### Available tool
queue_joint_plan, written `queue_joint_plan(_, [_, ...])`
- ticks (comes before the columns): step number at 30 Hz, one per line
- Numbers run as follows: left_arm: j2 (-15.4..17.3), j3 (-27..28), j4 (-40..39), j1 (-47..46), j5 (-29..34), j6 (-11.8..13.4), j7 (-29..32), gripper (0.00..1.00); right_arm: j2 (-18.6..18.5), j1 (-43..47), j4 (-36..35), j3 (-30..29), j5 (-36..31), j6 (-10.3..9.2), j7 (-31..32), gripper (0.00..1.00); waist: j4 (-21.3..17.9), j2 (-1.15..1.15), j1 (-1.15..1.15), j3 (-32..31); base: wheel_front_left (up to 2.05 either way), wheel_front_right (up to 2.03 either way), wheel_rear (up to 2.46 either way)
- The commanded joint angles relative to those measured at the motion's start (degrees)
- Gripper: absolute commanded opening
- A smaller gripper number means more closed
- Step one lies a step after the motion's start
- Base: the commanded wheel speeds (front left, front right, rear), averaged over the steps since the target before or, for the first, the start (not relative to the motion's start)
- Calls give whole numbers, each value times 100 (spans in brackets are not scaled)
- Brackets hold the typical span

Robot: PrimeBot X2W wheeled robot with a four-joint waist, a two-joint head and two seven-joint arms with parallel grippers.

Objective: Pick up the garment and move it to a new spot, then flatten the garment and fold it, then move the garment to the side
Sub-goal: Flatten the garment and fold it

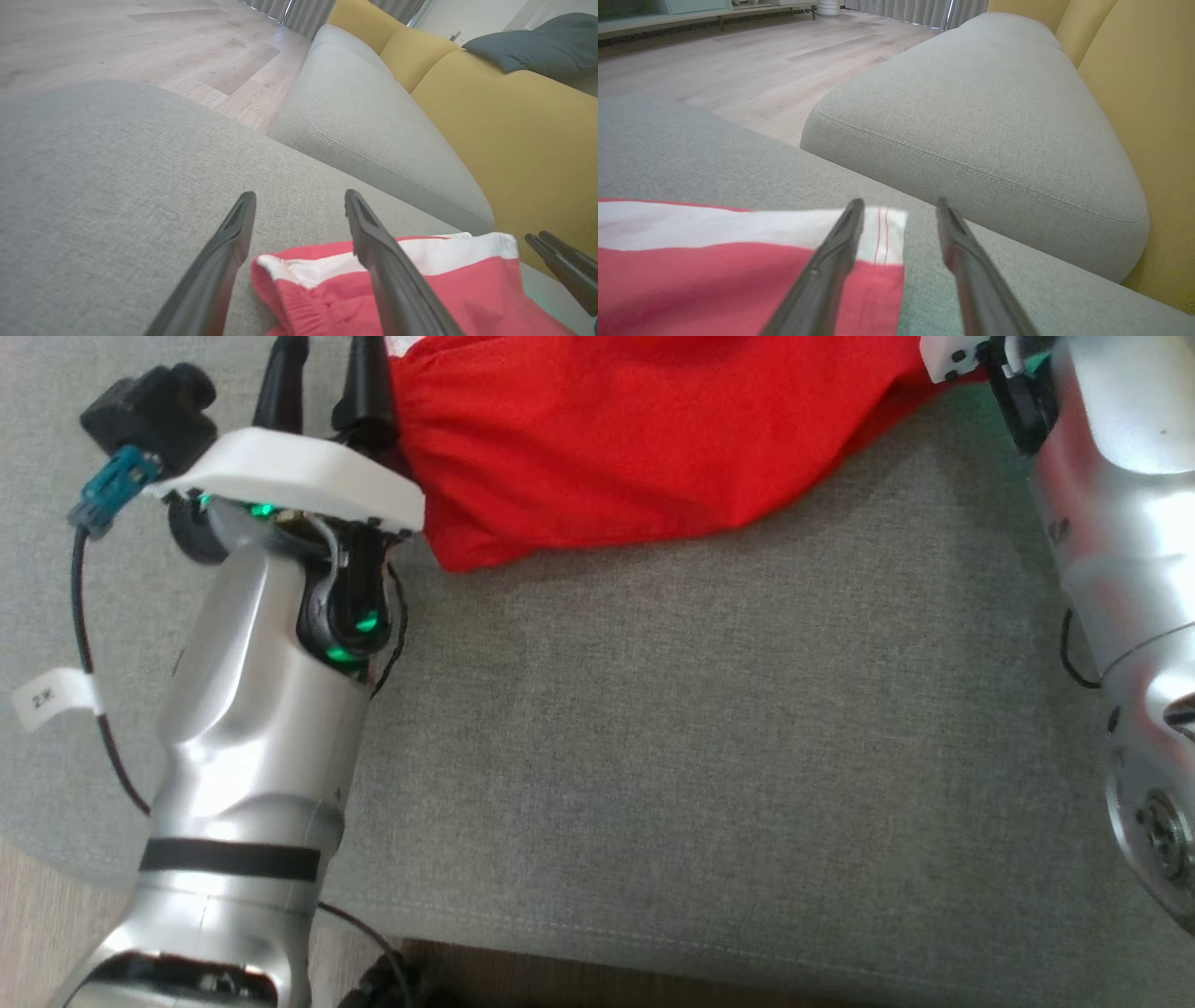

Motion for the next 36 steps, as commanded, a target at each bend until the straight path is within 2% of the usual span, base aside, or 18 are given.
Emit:
queue_joint_plan(1, [156,202,-151,92,76,63,-29,100,198,-133,-137,-29,-92,37,-79,100,-6,0,-1,-47,0,0,0])
queue_joint_plan(7, [155,297,-334,522,220,218,-29,100,277,139,83,-442,-90,37,-175,100,-30,0,-1,-269,0,0,0])
queue_joint_plan(12, [155,291,-485,918,278,245,-29,100,347,502,361,-252,108,37,0,100,-47,0,-1,-442,0,0,0])
queue_joint_plan(20, [155,290,-605,1173,364,274,-29,100,378,1029,524,319,805,37,1238,100,-15,0,-1,-598,0,0,0])
queue_joint_plan(21, [155,285,-612,1195,363,277,-29,100,379,1080,523,402,962,37,1339,87,-6,0,-1,-613,0,0,0])
queue_joint_plan(22, [155,298,-621,1220,336,286,-29,100,379,1131,517,495,1101,37,1443,41,0,0,-1,-640,0,0,0])
queue_joint_plan(23, [155,300,-620,1243,337,291,-29,100,380,1185,514,609,1224,37,1586,0,2,0,-1,-655,0,0,0])
queue_joint_plan(27, [155,342,-580,1344,410,310,-29,100,380,1383,372,837,1756,37,1840,0,-16,0,-1,-753,0,0,0])
queue_joint_plan(36, [155,507,-499,1824,776,320,-29,100,302,1877,-83,800,2660,37,1188,0,-238,0,-1,-1310,0,0,0])
